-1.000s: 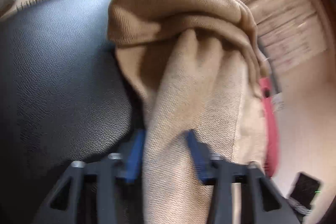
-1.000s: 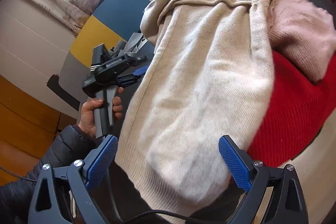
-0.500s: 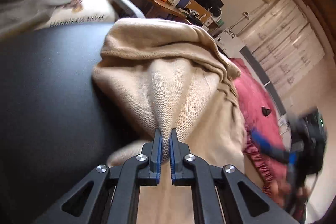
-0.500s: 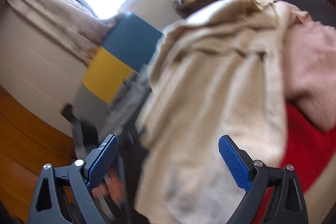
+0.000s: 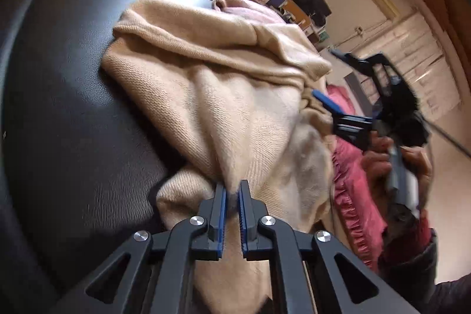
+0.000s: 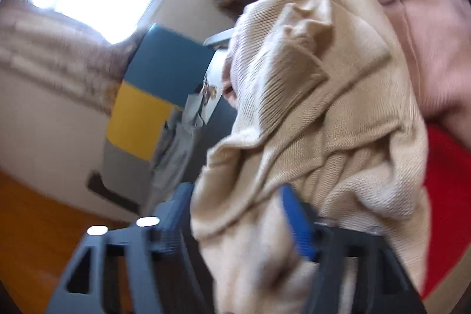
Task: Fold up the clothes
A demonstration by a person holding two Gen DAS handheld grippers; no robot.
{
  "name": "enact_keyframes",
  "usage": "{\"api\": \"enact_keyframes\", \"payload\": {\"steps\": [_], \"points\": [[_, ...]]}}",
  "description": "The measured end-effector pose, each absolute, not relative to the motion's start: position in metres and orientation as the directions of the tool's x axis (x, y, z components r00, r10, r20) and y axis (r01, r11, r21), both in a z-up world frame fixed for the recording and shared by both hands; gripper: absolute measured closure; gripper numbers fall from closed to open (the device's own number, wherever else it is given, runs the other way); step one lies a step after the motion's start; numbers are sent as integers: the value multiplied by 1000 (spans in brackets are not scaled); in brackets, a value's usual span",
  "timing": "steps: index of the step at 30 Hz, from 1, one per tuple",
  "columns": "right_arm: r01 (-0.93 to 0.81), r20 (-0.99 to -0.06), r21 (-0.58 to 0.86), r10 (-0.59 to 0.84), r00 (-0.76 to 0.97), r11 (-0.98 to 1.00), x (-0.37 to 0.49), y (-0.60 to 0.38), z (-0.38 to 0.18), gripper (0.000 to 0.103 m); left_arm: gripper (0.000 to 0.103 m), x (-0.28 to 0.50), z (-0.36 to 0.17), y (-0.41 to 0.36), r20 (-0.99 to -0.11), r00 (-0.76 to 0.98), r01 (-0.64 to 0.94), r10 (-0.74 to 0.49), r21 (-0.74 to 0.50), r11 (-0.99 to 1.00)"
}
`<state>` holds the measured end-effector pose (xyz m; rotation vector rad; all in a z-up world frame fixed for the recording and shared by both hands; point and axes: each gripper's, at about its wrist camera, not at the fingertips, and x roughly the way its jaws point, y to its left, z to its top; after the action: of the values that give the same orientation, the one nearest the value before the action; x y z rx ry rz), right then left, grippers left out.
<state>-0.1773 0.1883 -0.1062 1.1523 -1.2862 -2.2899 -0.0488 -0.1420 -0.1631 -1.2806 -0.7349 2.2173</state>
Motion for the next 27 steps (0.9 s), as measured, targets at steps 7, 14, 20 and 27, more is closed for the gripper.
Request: {"api": "enact_keyframes", "payload": {"steps": [7, 14, 20, 27], "points": [[-202, -553, 793, -540, -635, -575, -219, 152, -111, 32, 97, -8, -151, -188, -620, -524, -47, 583, -663, -747], [-284, -637, 733, -478, -605, -618, -262, 124, -137, 49, 97, 45, -179, -256, -644, -544, 111, 538, -691, -715], [-340, -663, 705, -408, -628, -622, -276, 122, -146, 71, 96, 64, -189, -283, -649, -558, 163, 517, -696, -699], [110, -754, 111, -155, -639, -988, -292, -2, -82, 91, 96, 86, -201, -314, -657, -572, 224, 492, -702, -676]]}}
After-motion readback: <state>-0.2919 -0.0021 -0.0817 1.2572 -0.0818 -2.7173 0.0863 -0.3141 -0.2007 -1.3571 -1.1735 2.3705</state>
